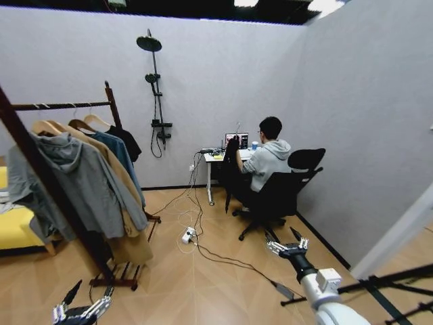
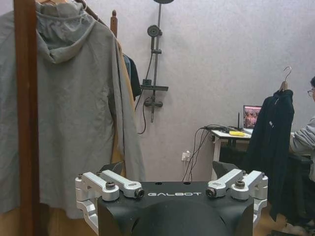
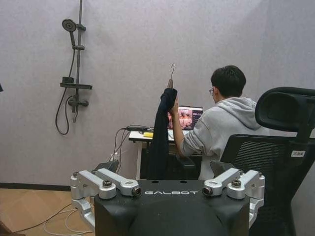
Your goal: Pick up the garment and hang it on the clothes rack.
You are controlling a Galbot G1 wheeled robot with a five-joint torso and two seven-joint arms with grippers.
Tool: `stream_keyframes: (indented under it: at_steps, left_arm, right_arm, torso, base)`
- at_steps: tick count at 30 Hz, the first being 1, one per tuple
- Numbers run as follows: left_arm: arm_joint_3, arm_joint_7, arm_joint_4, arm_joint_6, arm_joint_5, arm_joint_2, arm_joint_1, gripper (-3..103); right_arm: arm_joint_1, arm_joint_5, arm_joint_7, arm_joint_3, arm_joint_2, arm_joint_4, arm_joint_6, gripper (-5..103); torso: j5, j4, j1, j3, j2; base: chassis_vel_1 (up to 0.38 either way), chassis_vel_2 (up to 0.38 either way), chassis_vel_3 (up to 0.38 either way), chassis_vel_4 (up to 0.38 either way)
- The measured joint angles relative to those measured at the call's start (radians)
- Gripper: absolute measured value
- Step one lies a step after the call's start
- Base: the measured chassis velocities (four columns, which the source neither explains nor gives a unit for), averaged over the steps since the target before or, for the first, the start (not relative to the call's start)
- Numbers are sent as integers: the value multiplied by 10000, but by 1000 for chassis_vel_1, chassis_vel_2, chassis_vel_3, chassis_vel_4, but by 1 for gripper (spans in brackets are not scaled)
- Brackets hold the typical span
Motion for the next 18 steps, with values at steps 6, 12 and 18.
stream_keyframes:
  at_steps: [6,12,18]
  left_arm:
    - [0,0,0,0,0,-1,0,100]
    - [-1,0,-1,0,1,-1,0,100]
    - [0,0,0,0,0,0,0,100]
  right_arm:
    - [-6,40,-70,125,18,-113,144,100]
    - [-15,196,-84,303,-29,-124,184,100]
    - [-189,441,-206,681,-9,-62,285,100]
  torso:
    - [5,3,0,1,0]
    - [6,3,2,1,0]
    - [3,1,4,2,-2]
  base:
    - [-283,287,278,-281]
    - [-307,312,317,-319]
    - [-328,332,342,-321]
